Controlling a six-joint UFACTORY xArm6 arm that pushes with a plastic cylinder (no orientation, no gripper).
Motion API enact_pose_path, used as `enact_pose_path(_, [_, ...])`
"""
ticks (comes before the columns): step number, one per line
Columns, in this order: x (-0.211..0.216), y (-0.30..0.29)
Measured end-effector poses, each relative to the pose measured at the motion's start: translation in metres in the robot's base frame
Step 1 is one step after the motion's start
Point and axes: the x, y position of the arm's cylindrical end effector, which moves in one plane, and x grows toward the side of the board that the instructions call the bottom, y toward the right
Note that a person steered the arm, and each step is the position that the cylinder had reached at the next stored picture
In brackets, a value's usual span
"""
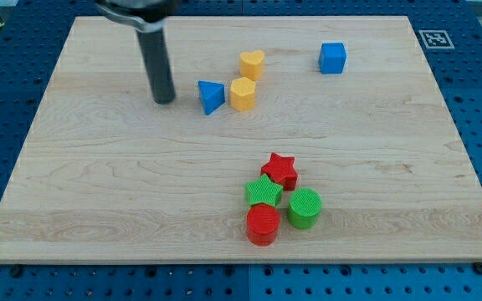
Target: Slide blue cube to the yellow heart
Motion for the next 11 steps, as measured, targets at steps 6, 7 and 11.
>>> enact_pose_path(6, [-0.065,0.354])
enact_pose_path(7, [-0.065,0.347])
enact_pose_path(11, [-0.065,0.241])
